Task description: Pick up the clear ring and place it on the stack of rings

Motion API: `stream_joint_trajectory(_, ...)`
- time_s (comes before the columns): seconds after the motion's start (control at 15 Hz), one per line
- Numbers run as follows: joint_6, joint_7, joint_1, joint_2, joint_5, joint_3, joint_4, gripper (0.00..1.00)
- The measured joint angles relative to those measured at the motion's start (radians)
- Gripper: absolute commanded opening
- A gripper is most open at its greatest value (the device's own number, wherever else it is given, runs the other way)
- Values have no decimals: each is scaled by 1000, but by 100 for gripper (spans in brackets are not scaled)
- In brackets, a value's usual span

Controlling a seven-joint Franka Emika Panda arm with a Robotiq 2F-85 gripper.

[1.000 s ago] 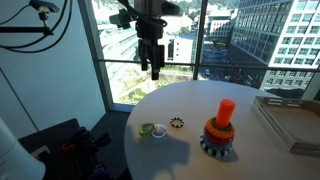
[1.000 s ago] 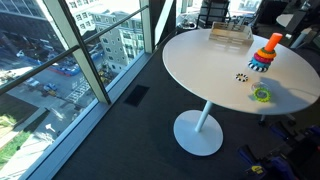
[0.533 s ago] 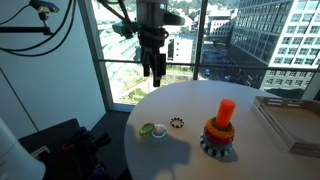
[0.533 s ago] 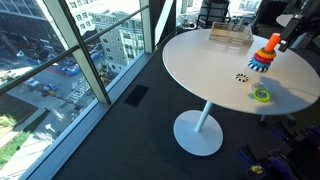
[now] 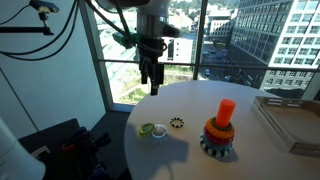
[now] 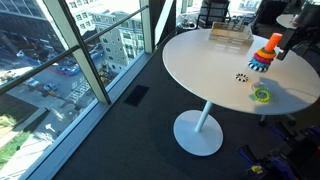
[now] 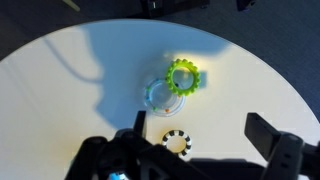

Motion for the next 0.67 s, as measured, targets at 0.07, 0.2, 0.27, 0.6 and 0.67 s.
stream_joint_trajectory(0.07,8,0,0,11,-3,-1,-5,100)
stream_joint_trajectory(0.2,23,0,-1,31,-4,-4,-17,100)
stream_joint_trajectory(0.27,31,0,-1,41,-4,-6,-23,100)
stream_joint_trajectory(0.6,74,10,-4,84,-21,-18,-42,100)
stream_joint_trajectory(0.67,82,15,-6,92,-28,-21,-45,100)
